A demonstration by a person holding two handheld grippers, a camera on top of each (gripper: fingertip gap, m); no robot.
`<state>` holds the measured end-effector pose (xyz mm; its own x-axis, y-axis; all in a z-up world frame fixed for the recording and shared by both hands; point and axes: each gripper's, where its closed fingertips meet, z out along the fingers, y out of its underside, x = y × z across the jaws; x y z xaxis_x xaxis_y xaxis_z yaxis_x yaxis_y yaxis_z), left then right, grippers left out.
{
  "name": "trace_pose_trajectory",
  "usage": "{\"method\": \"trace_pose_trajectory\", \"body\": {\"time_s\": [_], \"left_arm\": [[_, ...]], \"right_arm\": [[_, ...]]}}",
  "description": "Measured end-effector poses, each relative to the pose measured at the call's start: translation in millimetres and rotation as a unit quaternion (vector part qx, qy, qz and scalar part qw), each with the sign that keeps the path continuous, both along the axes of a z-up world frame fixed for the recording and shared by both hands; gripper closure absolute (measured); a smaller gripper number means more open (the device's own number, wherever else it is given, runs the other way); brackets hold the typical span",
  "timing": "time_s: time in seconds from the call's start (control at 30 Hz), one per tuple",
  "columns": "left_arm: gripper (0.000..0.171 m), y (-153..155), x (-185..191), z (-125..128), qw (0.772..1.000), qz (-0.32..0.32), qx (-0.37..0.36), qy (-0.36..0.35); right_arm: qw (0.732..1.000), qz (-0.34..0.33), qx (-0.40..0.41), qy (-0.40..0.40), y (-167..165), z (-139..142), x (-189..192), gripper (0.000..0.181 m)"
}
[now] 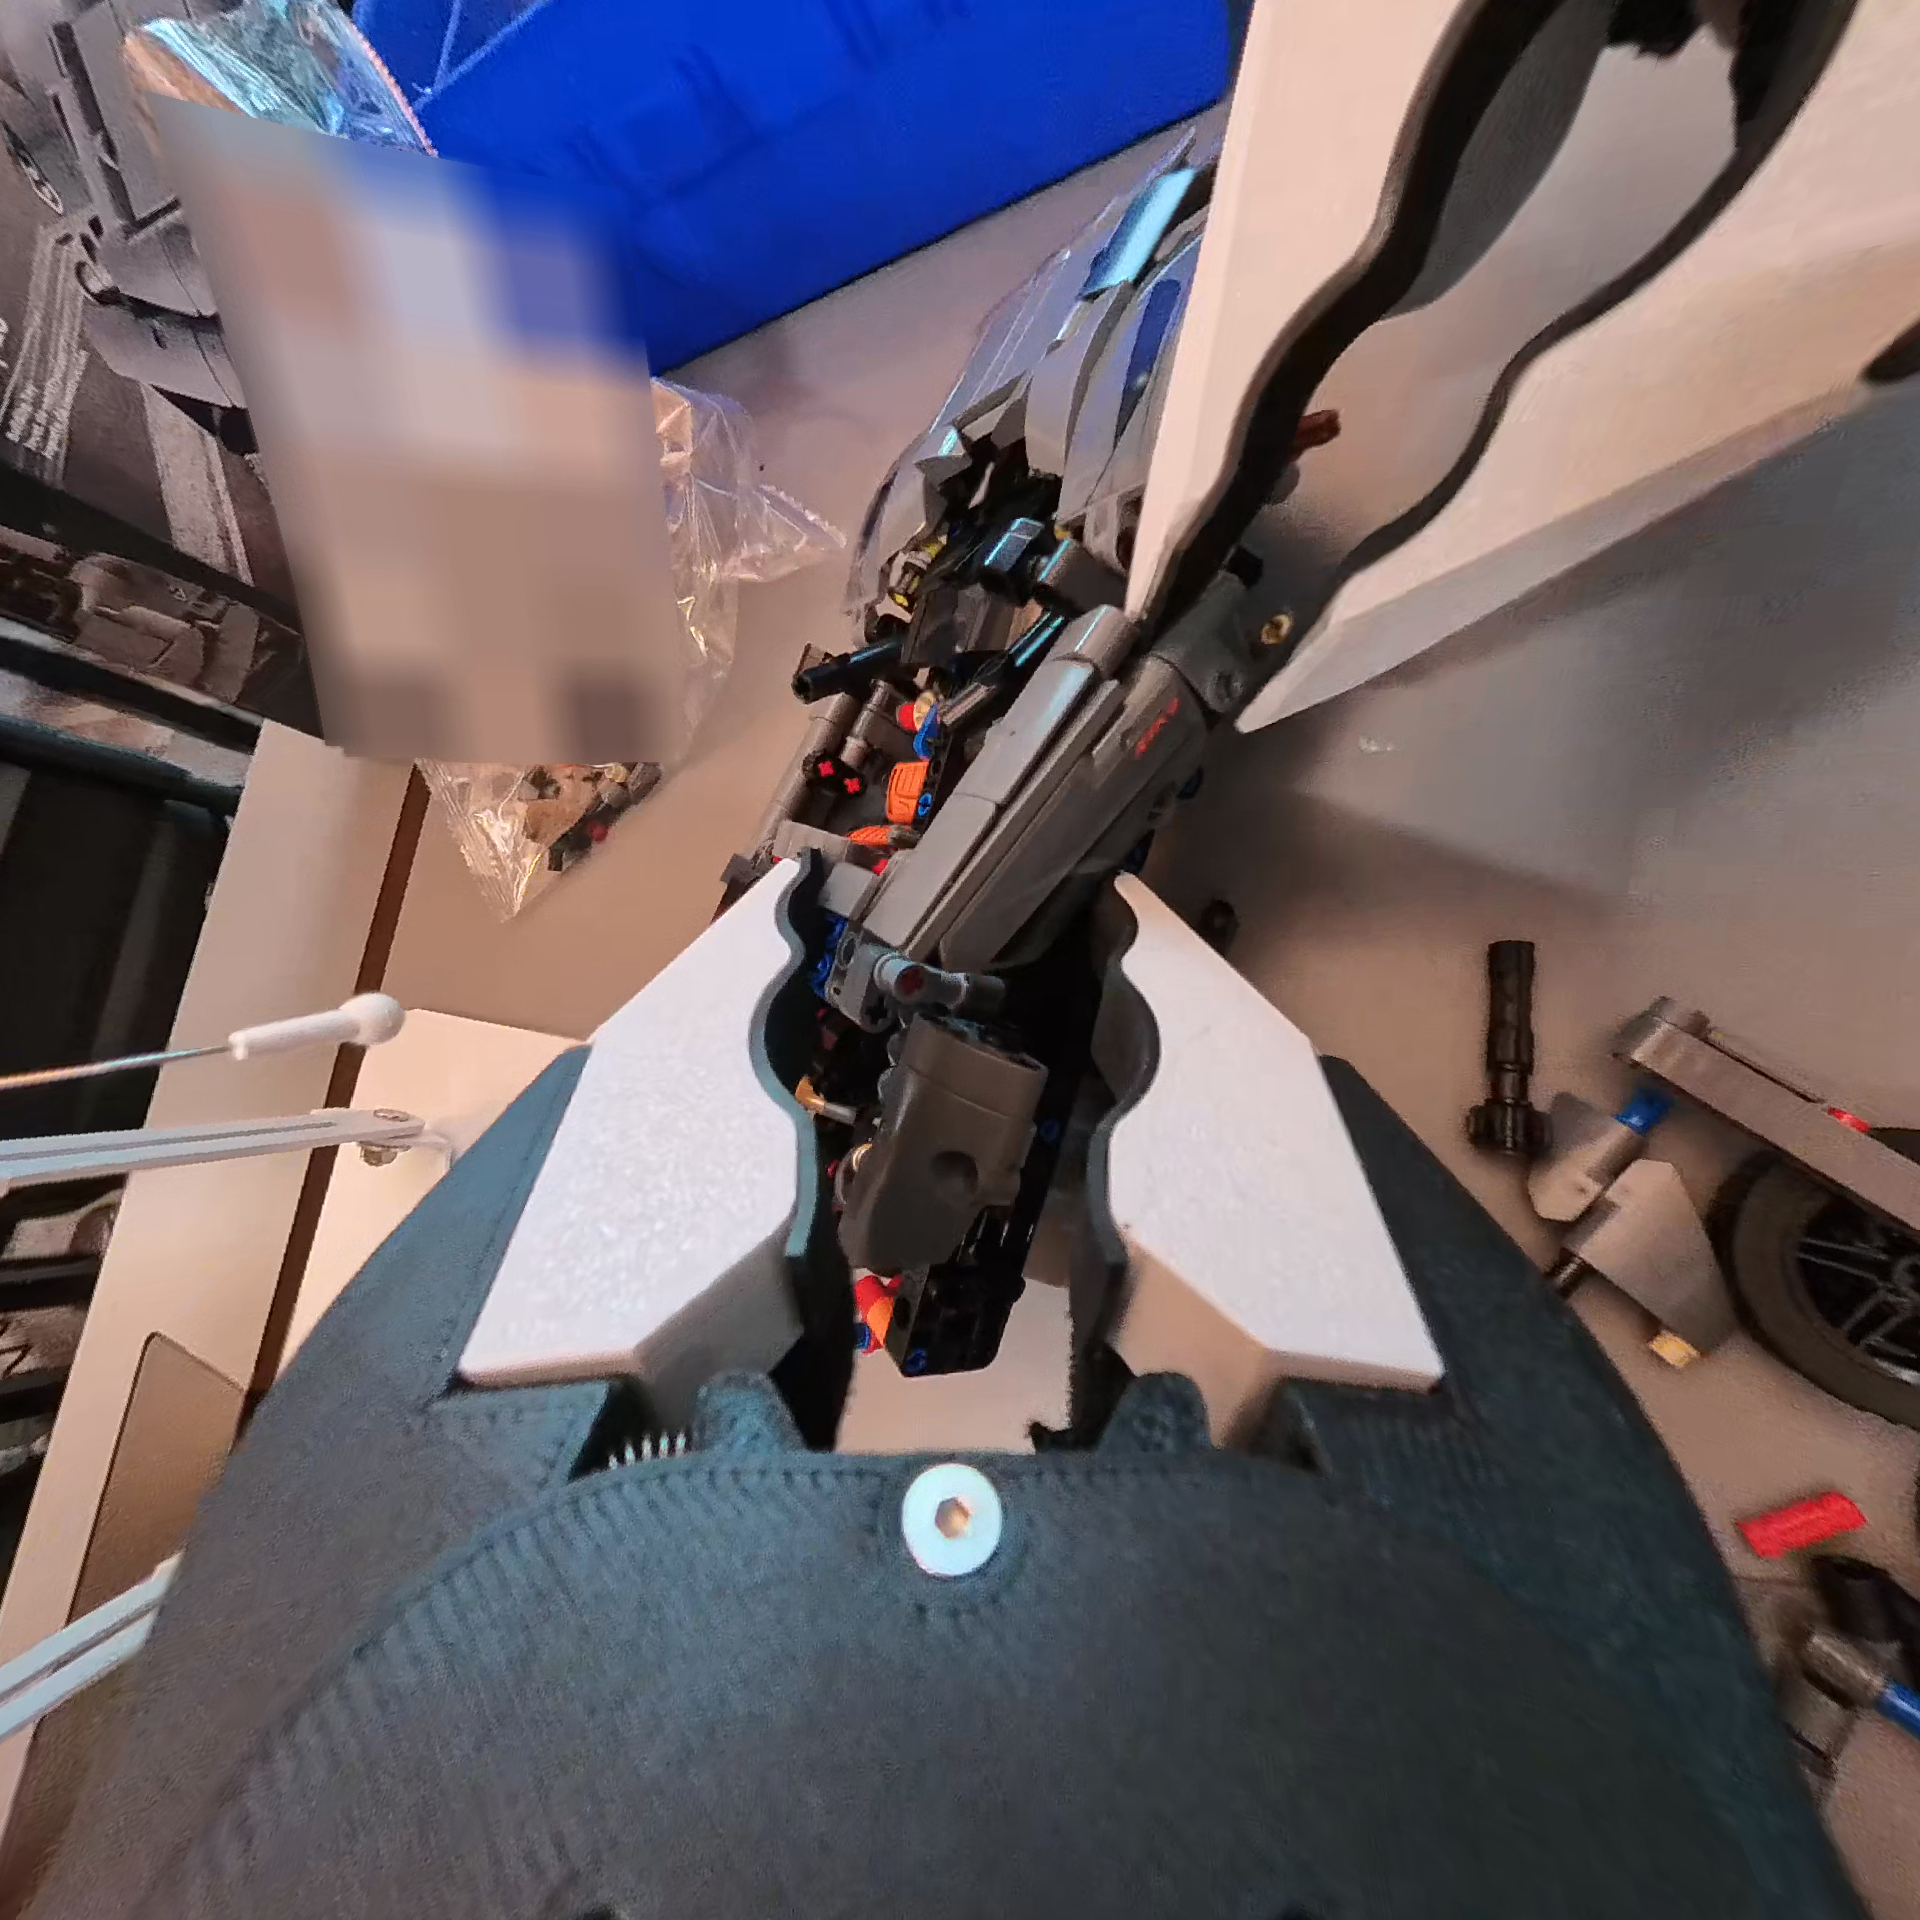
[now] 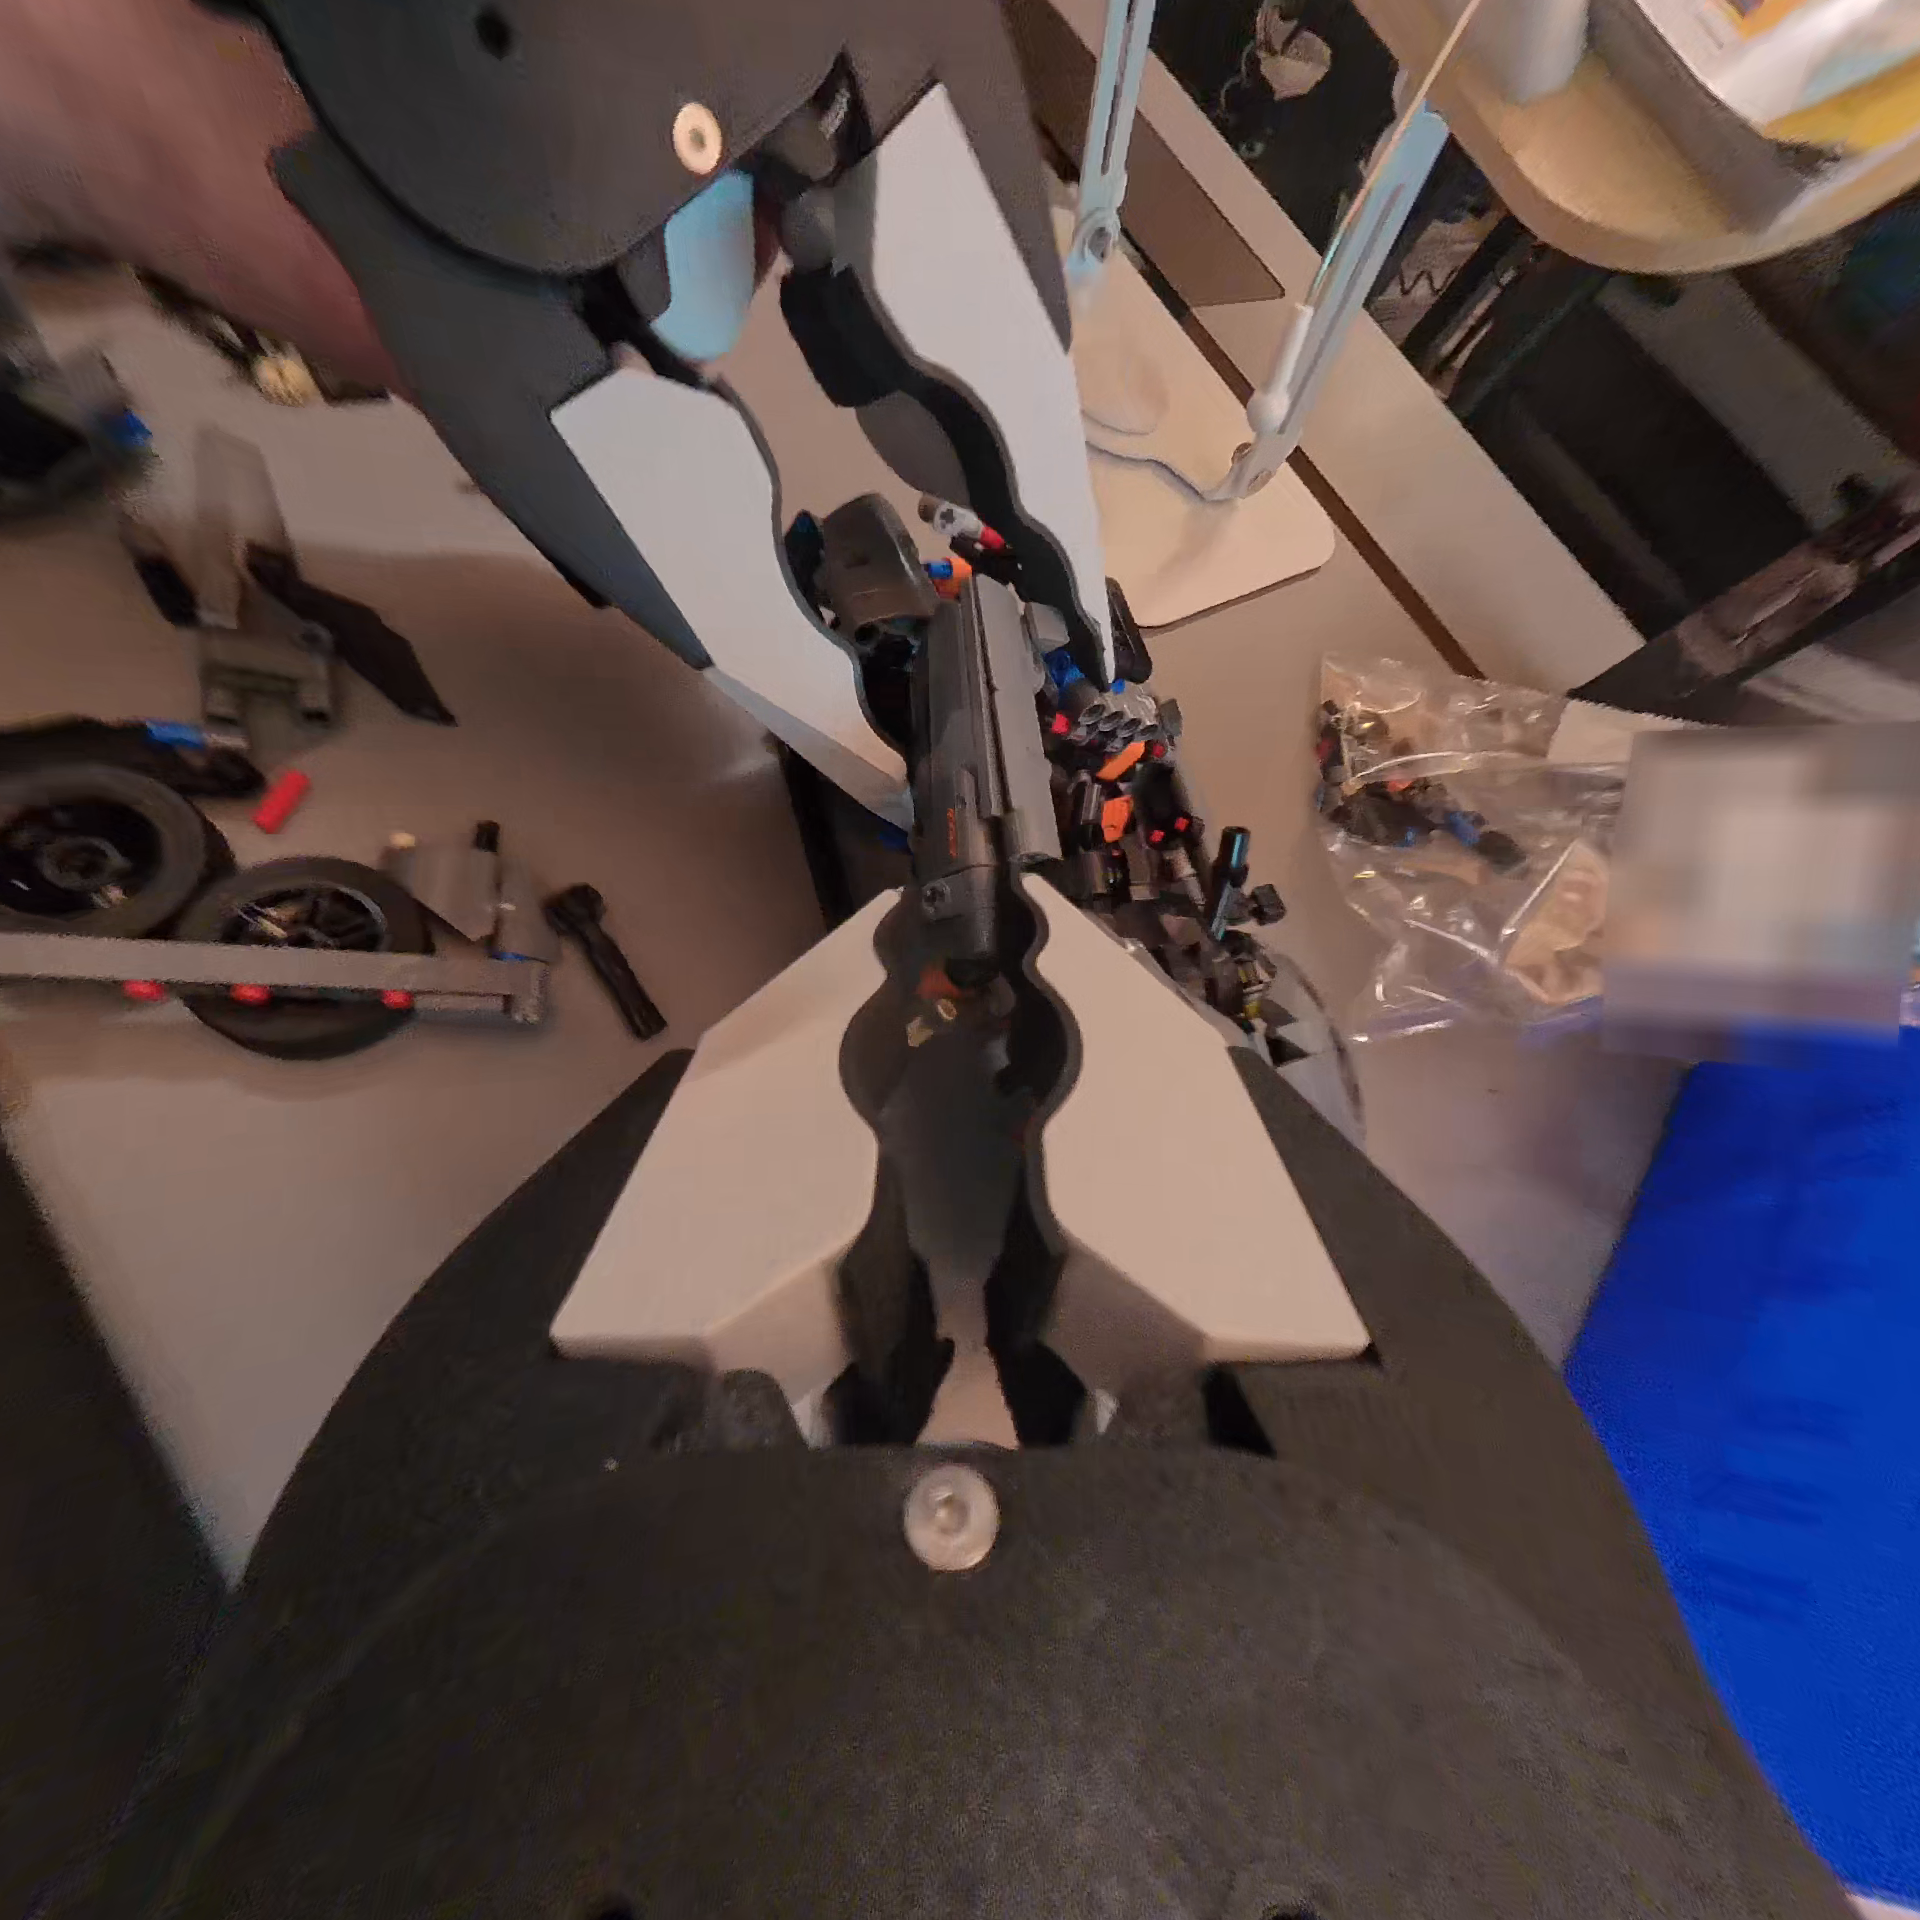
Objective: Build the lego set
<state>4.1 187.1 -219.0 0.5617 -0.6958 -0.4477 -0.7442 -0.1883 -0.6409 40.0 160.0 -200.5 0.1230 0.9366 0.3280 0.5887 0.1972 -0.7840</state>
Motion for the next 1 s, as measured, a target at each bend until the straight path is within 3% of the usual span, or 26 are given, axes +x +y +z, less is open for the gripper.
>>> {"method": "trace_pose_trajectory", "body": {"time_s": [0.1,0.17,0.2,0.23,0.33,0.47,0.57,0.7,0.77,0.83,1.0], "left_arm": [[0.123,0,0,0,1.000,-0.002,0.000,-0.008],[0.134,9,-12,-9,0.999,0.030,0.013,0.043],[0.144,11,-15,-10,0.999,0.033,0.016,0.038],[0.171,10,-10,-2,1.000,0.024,0.017,-0.003],[0.171,2,-6,-1,1.000,-0.001,0.014,0.007],[0.171,2,-8,0,1.000,-0.001,0.003,-0.008],[0.164,-2,-9,4,1.000,-0.005,0.008,-0.003],[0.157,-16,1,10,0.998,-0.034,-0.024,-0.040],[0.151,-26,16,16,0.994,-0.065,-0.043,-0.078],[0.150,-29,22,14,0.994,-0.070,-0.050,-0.068],[0.144,-38,33,-6,0.989,-0.086,-0.107,-0.053]], "right_arm": [[0.999,0.022,-0.014,0.021,-12,4,-1,0.179],[0.998,0.047,0.032,0.004,-29,3,-6,0.181],[0.996,0.043,0.068,-0.032,-28,-8,-5,0.181],[0.995,0.041,0.075,-0.050,-24,-15,-3,0.181],[0.999,0.034,0.033,0.002,-13,2,9,0.181],[1.000,0.022,0.017,-0.010,1,-8,22,0.181],[0.999,0.031,-0.013,-0.030,4,-20,25,0.162],[0.996,0.062,0.024,-0.054,8,-23,15,0.146],[0.992,0.087,0.025,-0.090,6,-35,11,0.148],[0.986,0.098,0.043,-0.130,9,-49,11,0.151],[0.975,0.131,0.040,-0.175,13,-54,8,0.157]]}}
